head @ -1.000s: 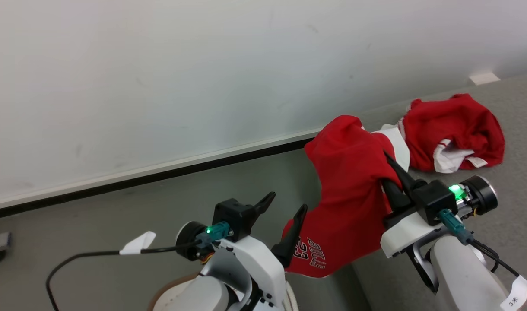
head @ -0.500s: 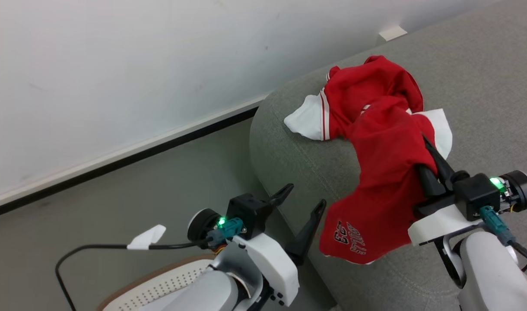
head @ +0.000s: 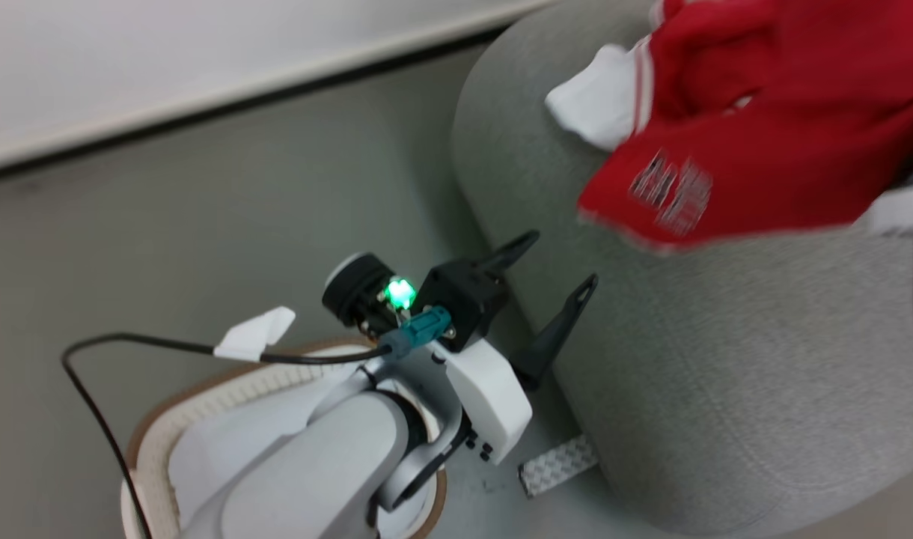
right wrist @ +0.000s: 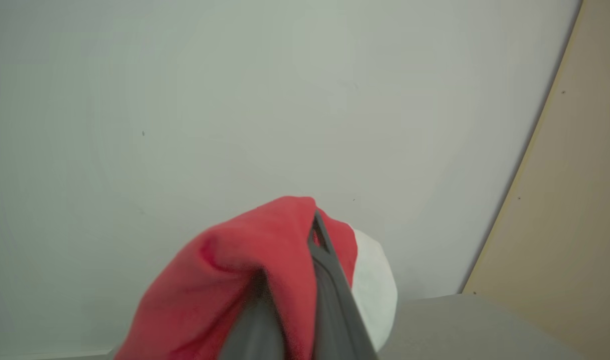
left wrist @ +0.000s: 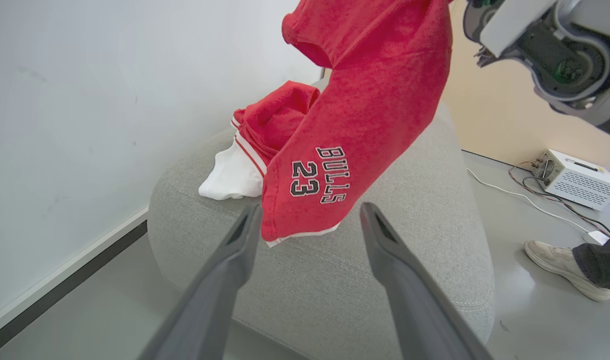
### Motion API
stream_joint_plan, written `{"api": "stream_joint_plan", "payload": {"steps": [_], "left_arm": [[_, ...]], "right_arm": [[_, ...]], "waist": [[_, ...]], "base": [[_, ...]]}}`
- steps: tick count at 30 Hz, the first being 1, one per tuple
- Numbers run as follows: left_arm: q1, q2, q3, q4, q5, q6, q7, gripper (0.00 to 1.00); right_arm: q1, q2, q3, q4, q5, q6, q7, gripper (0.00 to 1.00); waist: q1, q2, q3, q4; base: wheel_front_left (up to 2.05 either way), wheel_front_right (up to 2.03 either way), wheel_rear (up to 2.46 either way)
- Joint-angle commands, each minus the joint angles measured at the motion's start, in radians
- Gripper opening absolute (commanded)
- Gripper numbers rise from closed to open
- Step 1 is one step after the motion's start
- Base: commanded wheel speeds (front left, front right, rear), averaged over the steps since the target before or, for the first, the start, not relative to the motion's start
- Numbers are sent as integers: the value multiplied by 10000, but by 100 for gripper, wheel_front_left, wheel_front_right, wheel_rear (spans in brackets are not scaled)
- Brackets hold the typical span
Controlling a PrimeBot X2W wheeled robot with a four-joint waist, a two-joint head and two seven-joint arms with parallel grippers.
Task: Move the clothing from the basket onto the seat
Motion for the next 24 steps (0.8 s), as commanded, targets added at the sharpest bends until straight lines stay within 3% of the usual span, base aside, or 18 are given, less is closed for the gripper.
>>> {"api": "stream_joint_plan", "payload": {"steps": [1,10,17,18,19,20,21,22,24], "left_arm": [[-180,87,16,-67,122,-53,44,100],[-1069,219,190,-400,394,-171,-75,100],[-972,343,376,-308,373,-63,-561,100],[-940,386,395,-294,372,-57,-593,100],[-903,427,428,-276,328,-50,-644,100],[-861,468,481,-259,256,-28,-672,100],[-816,488,543,-255,163,0,-753,100],[-783,511,608,-257,127,11,-791,100],[-689,623,720,-215,65,46,-890,100]], "right_arm": [[-279,-113,-128,61,-113,-26,-27,0],[-2914,-1274,-2542,2060,-1242,-26,192,0],[-2534,-1492,-4529,3822,-2557,-26,134,0],[-2455,-1447,-4773,4027,-2769,-26,112,7],[-2404,-1399,-4978,4188,-2977,-26,66,23],[-2341,-1330,-5168,4323,-3127,-26,32,45],[-2269,-1261,-5303,4409,-3279,-26,40,76],[-2224,-1192,-5425,4466,-3419,-26,5,100],[-2173,-1011,-5598,4541,-3588,-26,-28,100]], "waist": [[-1,-1,1147,593],[-1,-1,2913,1526],[-1,-1,3199,1950],[-1,-1,3198,1974],[-1,-1,3190,1991],[-1,-1,3158,1996],[-1,-1,3111,1990],[-1,-1,3065,1972],[-1,-1,2970,1924]], "base": [[0,0,0],[0,0,0],[0,0,0],[0,0,0],[0,0,0],[0,0,0],[0,0,0],[0,0,0],[0,0,0]]}}
